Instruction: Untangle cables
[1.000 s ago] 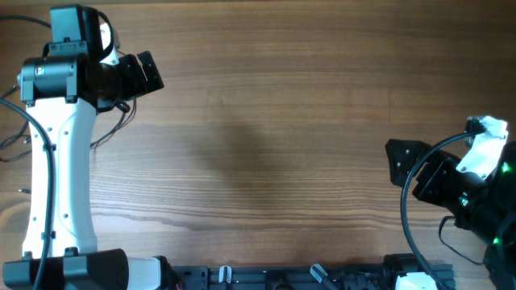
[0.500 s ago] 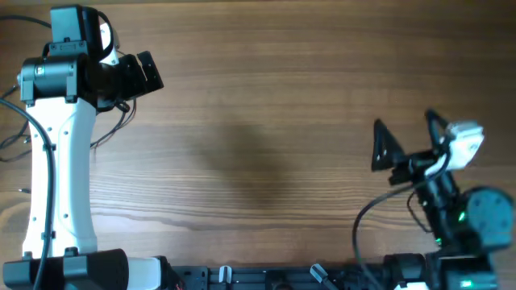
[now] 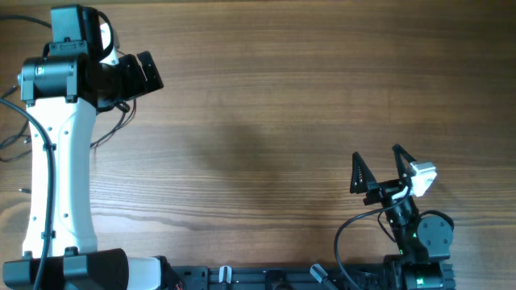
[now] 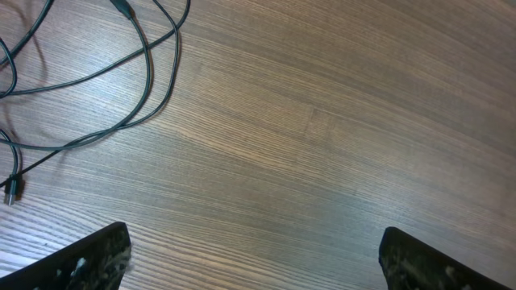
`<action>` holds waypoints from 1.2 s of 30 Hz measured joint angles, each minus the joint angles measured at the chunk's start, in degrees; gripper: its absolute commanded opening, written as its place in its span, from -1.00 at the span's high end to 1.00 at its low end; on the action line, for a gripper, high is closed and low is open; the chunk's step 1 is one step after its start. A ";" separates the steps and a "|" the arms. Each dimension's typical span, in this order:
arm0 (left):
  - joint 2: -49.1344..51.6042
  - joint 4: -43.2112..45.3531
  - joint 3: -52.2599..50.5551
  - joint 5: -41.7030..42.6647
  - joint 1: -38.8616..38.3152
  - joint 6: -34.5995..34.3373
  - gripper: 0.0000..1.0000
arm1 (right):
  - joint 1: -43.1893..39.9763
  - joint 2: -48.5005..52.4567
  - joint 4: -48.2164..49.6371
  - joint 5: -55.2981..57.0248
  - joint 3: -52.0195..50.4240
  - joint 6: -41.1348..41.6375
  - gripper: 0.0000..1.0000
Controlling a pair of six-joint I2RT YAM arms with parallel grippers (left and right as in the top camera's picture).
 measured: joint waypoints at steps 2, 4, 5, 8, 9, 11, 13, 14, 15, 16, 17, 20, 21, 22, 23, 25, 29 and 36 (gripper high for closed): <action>0.00 0.00 0.00 0.00 0.00 0.00 -1.00 | 0.00 0.00 0.02 -0.02 0.00 0.96 -0.99; 0.00 0.00 0.00 0.00 0.00 0.00 -1.00 | 0.00 0.00 0.02 -0.02 0.00 1.49 -0.99; 0.00 0.00 0.00 0.00 0.00 0.00 -1.00 | 0.00 0.00 0.02 0.00 0.00 1.55 -0.99; 0.00 0.00 0.00 0.00 0.00 0.00 -1.00 | 0.00 0.00 0.04 -0.02 0.00 2.03 -0.99; 0.00 0.00 0.00 0.00 0.00 0.00 -1.00 | 0.00 0.00 0.02 0.00 0.00 2.19 -1.00; 0.00 0.00 0.00 0.00 0.00 0.00 -1.00 | 0.00 0.00 0.02 0.00 0.00 2.38 -0.99; 0.00 0.00 0.00 0.00 0.00 0.00 -1.00 | 0.00 0.00 0.02 0.00 0.00 2.38 -0.99; 0.00 0.00 0.00 0.00 0.00 0.00 -1.00 | 0.00 0.00 0.02 0.00 0.00 2.38 -0.99; 0.00 0.00 0.00 0.00 0.00 0.00 -1.00 | 0.00 0.00 0.02 -0.02 0.00 2.38 -0.99; 0.00 0.00 0.00 0.00 0.00 0.00 -1.00 | 0.00 0.00 0.02 -0.02 0.00 2.38 -0.99; 0.00 0.00 0.00 0.00 0.00 0.00 -1.00 | 0.00 0.00 0.02 0.00 0.00 2.38 -0.99; -0.92 0.79 -0.13 -0.63 0.00 0.00 -1.00 | 0.00 0.00 0.02 0.00 0.00 2.38 -0.99; -2.29 2.01 -0.59 -0.83 -0.07 0.00 -1.00 | 0.00 0.00 0.04 0.00 0.00 2.38 -0.99; -4.37 3.32 -1.27 -0.87 -0.15 0.00 -1.00 | 0.00 -0.02 0.02 -0.02 0.00 2.38 -0.99; -8.66 7.80 -3.78 -0.85 -0.39 0.00 -1.00 | 0.00 -0.04 0.07 0.00 0.00 2.38 -0.99; -16.11 12.61 -7.52 -0.35 -0.76 -0.02 -1.00 | 0.00 -0.11 0.04 -0.02 0.00 2.38 -0.99; -36.83 29.46 -24.06 2.69 -1.42 0.00 -1.00 | 0.00 -0.20 0.07 0.00 0.00 2.38 -0.99; -65.92 55.52 -62.23 4.50 -6.73 0.02 -1.00 | 0.00 -0.33 -0.02 -0.02 0.00 2.40 -0.99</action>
